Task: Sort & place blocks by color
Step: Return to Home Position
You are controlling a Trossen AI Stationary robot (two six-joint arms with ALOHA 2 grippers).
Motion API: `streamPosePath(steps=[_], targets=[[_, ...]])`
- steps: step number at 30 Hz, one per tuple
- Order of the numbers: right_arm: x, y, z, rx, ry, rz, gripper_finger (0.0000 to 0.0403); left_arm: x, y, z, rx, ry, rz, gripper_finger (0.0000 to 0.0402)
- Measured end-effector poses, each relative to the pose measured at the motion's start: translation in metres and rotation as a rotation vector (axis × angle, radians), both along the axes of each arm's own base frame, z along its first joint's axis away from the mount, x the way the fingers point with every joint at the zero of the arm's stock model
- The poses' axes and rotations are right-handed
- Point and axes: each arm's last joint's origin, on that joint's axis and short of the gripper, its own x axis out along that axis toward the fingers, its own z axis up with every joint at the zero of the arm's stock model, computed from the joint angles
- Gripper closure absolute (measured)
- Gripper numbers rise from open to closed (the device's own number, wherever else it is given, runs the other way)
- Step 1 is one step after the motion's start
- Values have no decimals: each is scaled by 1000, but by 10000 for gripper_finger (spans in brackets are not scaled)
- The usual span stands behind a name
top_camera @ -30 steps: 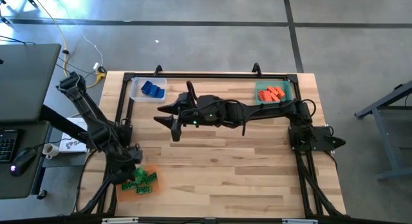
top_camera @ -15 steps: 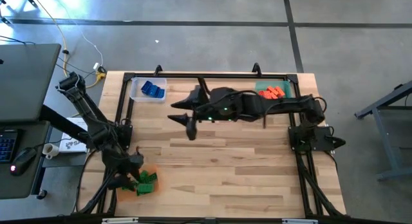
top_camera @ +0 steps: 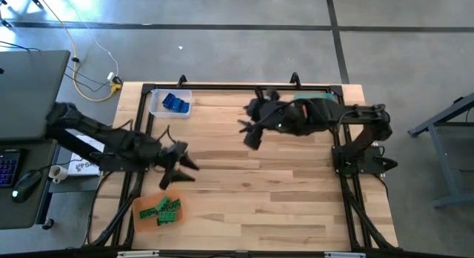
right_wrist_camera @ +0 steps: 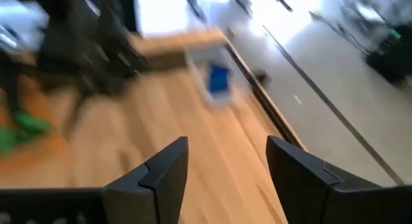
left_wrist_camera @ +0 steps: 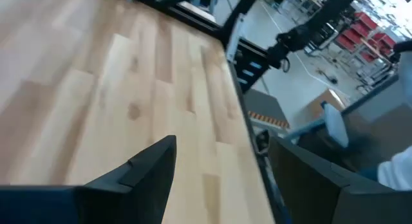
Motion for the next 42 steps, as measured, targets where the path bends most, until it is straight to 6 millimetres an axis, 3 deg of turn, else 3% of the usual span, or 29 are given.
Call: streamPosePath(steps=[5,11,16,21,24,32,42], targets=[[-32,-17,-7,8,206,-128,206,-7,26,12,53,-58,41,167],[-69,-23,-13,-6,308,-225,206,-45,40,40,193,-186,130,167],[-109,-27,-40,76,174,-256,206,-89,46,35,285,-174,278,167],[-136,-28,-75,126,-52,-136,206,-109,49,19,299,-247,388,167],[-152,-31,-98,155,-199,-87,206,-109,49,2,281,-268,406,167],[-182,-38,-161,247,-592,105,206,-87,49,-37,225,-228,399,167],[-204,-41,-224,267,-848,320,206,-79,50,-64,286,-192,424,167]])
